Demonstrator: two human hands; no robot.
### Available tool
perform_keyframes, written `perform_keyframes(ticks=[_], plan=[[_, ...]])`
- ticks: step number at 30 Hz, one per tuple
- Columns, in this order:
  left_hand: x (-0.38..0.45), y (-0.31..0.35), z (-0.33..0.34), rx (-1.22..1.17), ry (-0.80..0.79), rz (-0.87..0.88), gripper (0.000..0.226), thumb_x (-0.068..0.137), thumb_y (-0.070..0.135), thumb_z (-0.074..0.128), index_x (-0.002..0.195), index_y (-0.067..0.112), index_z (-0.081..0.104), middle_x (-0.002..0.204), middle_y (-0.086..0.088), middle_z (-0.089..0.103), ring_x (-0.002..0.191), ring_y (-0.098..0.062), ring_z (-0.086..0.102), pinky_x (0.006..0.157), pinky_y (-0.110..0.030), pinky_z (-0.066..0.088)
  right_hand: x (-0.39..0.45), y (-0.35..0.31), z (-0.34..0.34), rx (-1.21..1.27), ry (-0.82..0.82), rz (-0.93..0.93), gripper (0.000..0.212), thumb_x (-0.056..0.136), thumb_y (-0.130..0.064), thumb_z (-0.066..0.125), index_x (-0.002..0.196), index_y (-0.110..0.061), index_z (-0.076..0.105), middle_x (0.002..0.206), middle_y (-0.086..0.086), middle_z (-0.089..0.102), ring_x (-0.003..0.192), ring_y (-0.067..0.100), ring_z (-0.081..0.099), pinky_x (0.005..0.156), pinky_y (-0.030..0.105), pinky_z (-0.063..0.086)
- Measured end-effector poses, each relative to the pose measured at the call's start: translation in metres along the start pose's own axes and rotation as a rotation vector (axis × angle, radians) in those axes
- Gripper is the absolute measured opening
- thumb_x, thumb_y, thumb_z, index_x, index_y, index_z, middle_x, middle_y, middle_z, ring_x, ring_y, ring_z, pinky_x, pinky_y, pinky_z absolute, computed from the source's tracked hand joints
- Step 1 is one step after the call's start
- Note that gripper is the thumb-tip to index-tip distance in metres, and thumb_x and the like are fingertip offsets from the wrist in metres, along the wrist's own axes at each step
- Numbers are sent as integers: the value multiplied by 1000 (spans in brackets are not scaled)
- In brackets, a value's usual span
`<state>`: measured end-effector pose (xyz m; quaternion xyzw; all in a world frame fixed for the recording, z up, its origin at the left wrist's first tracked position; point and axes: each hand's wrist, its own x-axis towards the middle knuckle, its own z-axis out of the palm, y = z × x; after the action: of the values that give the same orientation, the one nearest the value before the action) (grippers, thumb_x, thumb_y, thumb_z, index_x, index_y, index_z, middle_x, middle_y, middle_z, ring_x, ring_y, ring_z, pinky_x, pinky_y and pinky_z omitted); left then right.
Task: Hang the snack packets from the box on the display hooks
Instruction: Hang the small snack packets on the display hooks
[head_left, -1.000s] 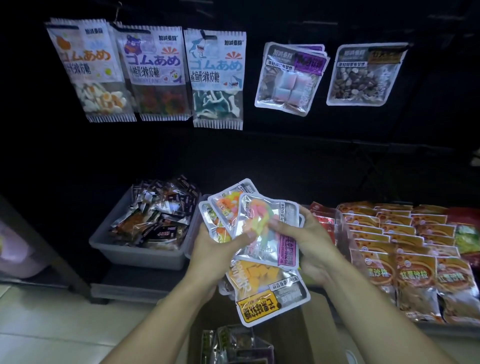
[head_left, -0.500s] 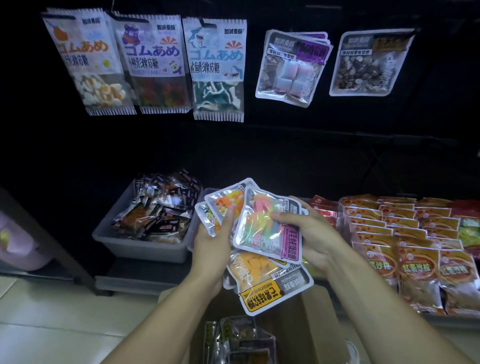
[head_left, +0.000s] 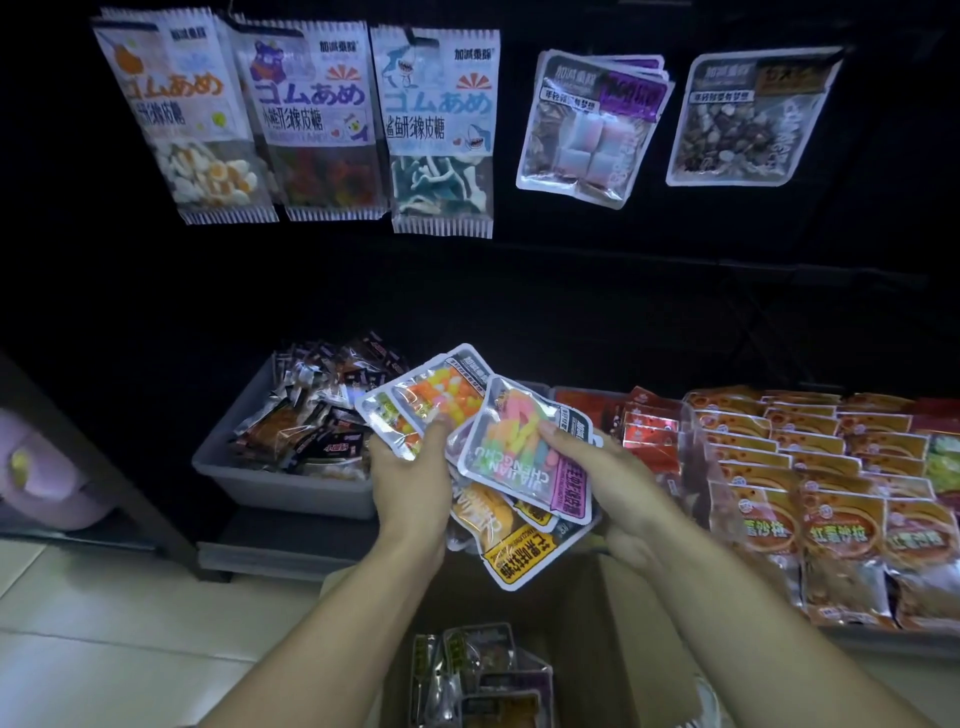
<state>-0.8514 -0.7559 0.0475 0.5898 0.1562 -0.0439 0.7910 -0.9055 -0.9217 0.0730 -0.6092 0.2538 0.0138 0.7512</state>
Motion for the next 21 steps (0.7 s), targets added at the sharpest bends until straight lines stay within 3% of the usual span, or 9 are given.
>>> perform_keyframes(ticks=[2,4,8,12,16,21], plan=[[0,-3,0,17,5,19,58,89,47,77,137,30,49,119,-6,77,100,-31,79,87,-58,64,-1,11,11,122,70,27,45,82,-36,86,115,-8,70,99,13,81,89,33,80,92,55,61],[0,-4,0,17,-19,24,44,95,40,75,131,32,51,115,-5,78,96,-30,80,87,-57,64,1,18,19,228,125,24,53,79,-33,89,120,-6,69,103,15,81,93,37,79,95,60,59],[4,-1,0,33,-89,4,50,89,37,77,132,37,50,118,-7,78,99,-33,80,90,-61,62,0,12,22,290,118,-13,41,86,-30,84,120,-10,71,104,15,81,93,37,79,90,62,61],[5,2,-2,42,-131,52,52,93,36,74,137,34,46,117,-11,77,95,-31,81,87,-59,64,-2,22,30,229,180,-109,36,84,-43,85,108,-20,73,103,11,81,98,36,78,93,61,60],[3,3,-4,-7,-176,55,61,90,42,82,140,36,48,118,-1,80,102,-28,80,93,-58,62,-3,26,37,261,213,-164,21,89,-38,81,102,-23,74,102,8,81,96,33,79,92,61,60],[0,-2,-3,-8,-140,23,47,92,31,82,132,31,56,115,0,81,103,-28,79,94,-60,62,-10,24,41,280,239,-156,18,96,-35,74,107,-20,72,98,6,82,93,31,80,91,60,61]])
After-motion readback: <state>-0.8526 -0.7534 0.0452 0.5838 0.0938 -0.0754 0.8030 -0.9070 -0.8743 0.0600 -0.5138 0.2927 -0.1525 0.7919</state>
